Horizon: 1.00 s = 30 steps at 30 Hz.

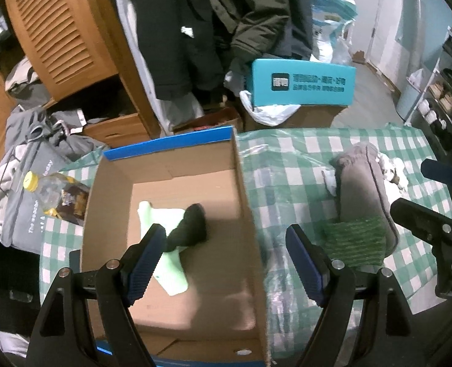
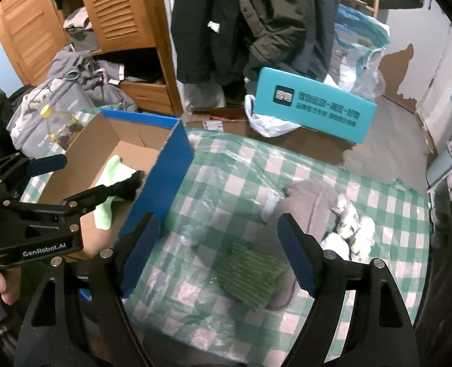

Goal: Organize soft objects
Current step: 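Withdraw both open tools from the box back over the table, then move the right tool toward the light blue sock while the left tool approaches the green mesh pad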

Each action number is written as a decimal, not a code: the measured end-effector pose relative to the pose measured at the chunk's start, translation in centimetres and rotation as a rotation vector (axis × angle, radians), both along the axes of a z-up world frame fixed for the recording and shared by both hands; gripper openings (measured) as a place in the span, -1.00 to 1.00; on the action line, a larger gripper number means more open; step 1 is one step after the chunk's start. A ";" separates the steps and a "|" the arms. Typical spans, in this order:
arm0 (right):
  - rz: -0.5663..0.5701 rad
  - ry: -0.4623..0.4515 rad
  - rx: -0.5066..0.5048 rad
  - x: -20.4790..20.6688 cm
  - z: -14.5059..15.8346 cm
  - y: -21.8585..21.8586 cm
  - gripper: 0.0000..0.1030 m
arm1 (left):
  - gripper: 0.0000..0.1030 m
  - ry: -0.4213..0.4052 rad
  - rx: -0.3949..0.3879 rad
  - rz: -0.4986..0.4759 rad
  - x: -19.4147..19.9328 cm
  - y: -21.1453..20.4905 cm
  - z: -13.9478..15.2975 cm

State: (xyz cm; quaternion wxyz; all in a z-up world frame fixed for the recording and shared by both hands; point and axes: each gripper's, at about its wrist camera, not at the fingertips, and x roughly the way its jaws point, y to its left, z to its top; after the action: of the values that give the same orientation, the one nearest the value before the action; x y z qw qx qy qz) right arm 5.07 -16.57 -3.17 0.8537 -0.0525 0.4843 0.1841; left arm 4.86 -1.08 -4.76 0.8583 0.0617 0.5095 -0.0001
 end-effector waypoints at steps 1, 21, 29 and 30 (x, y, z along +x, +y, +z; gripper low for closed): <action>-0.005 0.000 -0.001 0.0 0.0 -0.3 0.56 | 0.59 0.004 0.000 -0.006 0.0 -0.4 -0.1; -0.133 0.036 -0.032 0.3 -2.5 -7.1 0.56 | 0.59 0.097 -0.024 -0.089 1.4 -6.6 -3.4; -0.188 0.061 -0.044 0.3 -3.8 -9.9 0.56 | 0.59 0.160 -0.046 -0.115 1.6 -8.6 -5.5; -0.193 0.065 -0.045 0.3 -3.9 -10.2 0.56 | 0.59 0.169 -0.048 -0.117 1.7 -8.9 -5.8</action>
State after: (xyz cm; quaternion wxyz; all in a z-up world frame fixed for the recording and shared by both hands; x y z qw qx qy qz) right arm 5.33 -26.72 -7.09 0.8499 -0.0188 0.5186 0.0915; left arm 6.51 -10.02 -10.53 0.8119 0.0704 0.5755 -0.0678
